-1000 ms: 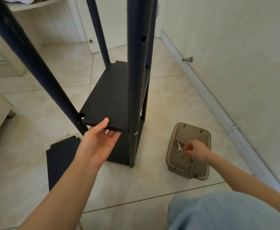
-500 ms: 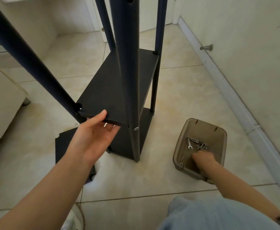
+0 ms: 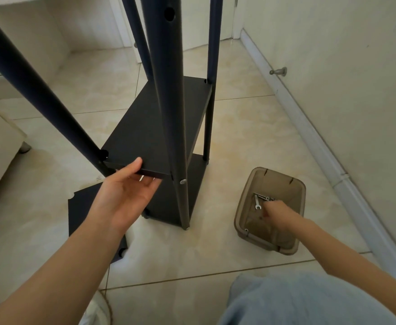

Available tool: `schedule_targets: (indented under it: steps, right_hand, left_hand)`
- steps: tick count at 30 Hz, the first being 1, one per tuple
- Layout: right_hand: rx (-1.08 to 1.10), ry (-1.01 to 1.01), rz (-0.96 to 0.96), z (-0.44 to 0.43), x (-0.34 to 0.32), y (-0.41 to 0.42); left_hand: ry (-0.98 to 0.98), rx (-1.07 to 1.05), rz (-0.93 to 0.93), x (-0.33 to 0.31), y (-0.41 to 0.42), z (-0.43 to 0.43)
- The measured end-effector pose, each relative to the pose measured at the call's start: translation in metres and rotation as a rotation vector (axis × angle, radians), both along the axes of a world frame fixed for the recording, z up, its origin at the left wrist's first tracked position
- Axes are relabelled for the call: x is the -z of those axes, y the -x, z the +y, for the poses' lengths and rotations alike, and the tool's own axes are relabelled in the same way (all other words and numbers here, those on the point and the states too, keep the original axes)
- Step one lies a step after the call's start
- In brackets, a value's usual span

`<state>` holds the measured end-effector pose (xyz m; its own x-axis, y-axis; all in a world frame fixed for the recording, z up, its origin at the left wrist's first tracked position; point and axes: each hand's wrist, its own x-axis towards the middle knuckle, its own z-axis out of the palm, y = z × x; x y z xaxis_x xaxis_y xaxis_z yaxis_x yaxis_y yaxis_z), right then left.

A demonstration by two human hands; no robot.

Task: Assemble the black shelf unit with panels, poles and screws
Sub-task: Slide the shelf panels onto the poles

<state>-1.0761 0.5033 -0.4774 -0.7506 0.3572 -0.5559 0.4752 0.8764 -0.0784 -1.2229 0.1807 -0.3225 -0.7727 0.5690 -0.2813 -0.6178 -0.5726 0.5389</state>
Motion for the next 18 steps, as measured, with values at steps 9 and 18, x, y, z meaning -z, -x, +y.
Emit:
schedule_targets:
  steps: [9,18]
  right_hand:
    - [0.31,0.771,0.722,-0.08,-0.123,0.006]
    - [0.21,0.73,0.834,-0.145,-0.166,0.027]
  left_hand:
    - [0.002,-0.039,-0.064,-0.008,-0.004,0.002]
    - [0.043,-0.011,-0.096,-0.02,-0.01,0.002]
